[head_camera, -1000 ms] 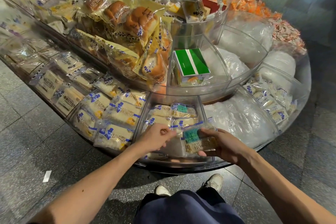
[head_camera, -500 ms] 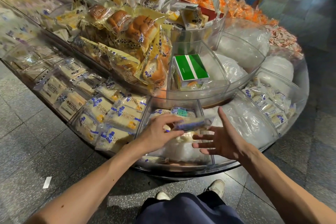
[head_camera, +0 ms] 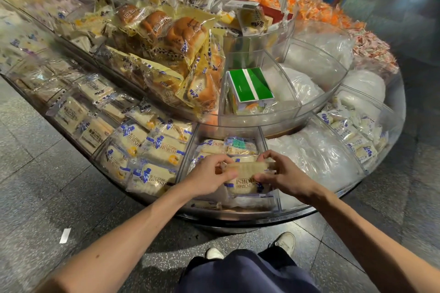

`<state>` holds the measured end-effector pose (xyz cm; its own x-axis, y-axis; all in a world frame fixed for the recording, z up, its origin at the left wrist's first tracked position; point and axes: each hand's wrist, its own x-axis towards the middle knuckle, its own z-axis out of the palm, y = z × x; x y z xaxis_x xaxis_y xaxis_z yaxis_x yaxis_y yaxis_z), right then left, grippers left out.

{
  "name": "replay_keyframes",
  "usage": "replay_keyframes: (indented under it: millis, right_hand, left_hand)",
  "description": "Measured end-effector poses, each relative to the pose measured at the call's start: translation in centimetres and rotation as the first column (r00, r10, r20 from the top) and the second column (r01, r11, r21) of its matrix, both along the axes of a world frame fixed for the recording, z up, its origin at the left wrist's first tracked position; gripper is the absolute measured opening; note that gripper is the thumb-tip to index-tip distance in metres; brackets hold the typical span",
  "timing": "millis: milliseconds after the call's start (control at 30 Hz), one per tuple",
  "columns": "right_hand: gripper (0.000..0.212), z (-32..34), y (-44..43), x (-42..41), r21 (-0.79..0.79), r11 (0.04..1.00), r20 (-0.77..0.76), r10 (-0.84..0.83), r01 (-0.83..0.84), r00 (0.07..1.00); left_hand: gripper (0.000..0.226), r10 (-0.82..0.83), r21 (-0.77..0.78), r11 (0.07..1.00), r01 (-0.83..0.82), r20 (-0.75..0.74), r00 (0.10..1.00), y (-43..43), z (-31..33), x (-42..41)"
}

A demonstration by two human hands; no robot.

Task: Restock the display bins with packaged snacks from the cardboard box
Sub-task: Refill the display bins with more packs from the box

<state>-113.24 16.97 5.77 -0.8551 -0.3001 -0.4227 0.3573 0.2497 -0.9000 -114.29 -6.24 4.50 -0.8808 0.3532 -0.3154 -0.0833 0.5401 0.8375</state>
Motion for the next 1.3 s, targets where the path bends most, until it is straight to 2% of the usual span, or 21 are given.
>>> replay_keyframes:
  millis: [67,133,200,333,533,633,767,833,933,1067,1133,1200,1267,1300]
  right_hand:
    - [0.024,-1.0,-0.1,0.3,0.132,0.990,-0.094,0.065,-0.052,0.993]
    - [0.020,-2.3,-0.4,0.7,0.344,0.933,-0.173,0.172,-0.104,0.970]
    - [0.017,-3.9,-0.7,1.2,0.528,0.835,-0.148,0.272,-0.157,0.951]
    - [0.015,-6.5,-1.4,1.8,0.717,0.637,-0.027,0.431,-0.283,0.902]
    - [0.023,-7.5,-3.6,1.4,0.873,0.353,0.046,0.626,-0.336,0.778]
    - [0.022,-7.7,-3.6,1.0,0.888,0.295,0.088,0.643,-0.353,0.760]
    - [0.020,-7.7,-3.7,1.1,0.899,0.224,0.132,0.681,-0.376,0.720]
    - [0.021,-7.7,-3.5,1.1,0.890,0.223,0.150,0.682,-0.398,0.716]
    - [0.019,-7.2,-3.1,1.2,0.881,0.245,0.143,0.678,-0.405,0.721]
    - [0.018,-5.7,-2.6,0.7,0.886,0.286,0.076,0.686,-0.364,0.723]
    - [0.020,-4.2,-2.6,-0.1,0.882,0.326,0.018,0.700,-0.341,0.714]
    - [0.024,-1.9,-3.2,-1.1,0.880,0.367,-0.090,0.752,-0.302,0.652]
    - [0.029,0.5,-5.0,-1.5,0.852,0.444,-0.222,0.787,-0.277,0.576]
    - [0.032,1.6,-6.2,-1.5,0.821,0.497,-0.302,0.797,-0.282,0.523]
  left_hand:
    - [0.010,-0.032,-0.140,0.990,0.024,-0.057,0.998,0.4,-0.9,0.2]
    - [0.013,-0.079,-0.225,0.973,0.060,-0.075,0.994,1.0,-1.8,0.6]
    - [0.020,-0.157,-0.303,0.944,0.128,-0.073,0.985,1.4,-2.9,1.2]
    - [0.024,-0.296,-0.459,0.852,0.251,-0.028,0.955,1.7,-5.3,1.7]
    - [0.011,-0.386,-0.568,0.764,0.306,-0.022,0.922,2.2,-6.6,1.7]
    - [0.007,-0.475,-0.691,0.634,0.347,0.007,0.880,3.0,-6.4,1.7]
    - [0.022,-0.540,-0.808,0.489,0.327,0.014,0.841,4.3,-6.4,2.2]
    - [0.023,-0.541,-0.814,0.482,0.325,0.016,0.841,4.7,-6.5,2.2]
    - [0.021,-0.519,-0.779,0.522,0.349,0.035,0.854,4.4,-6.2,2.1]
    - [0.016,-0.411,-0.672,0.673,0.311,0.010,0.911,3.6,-4.8,2.6]
    - [0.015,-0.253,-0.595,0.787,0.165,-0.068,0.965,2.8,-3.1,3.0]
    - [0.021,-0.048,-0.498,0.867,-0.030,-0.143,0.989,1.4,-0.5,3.6]
    - [0.023,0.148,-0.432,0.872,-0.232,-0.220,0.964,-0.6,2.7,5.4]
    - [0.024,0.259,-0.425,0.836,-0.347,-0.252,0.933,-1.9,4.5,6.8]
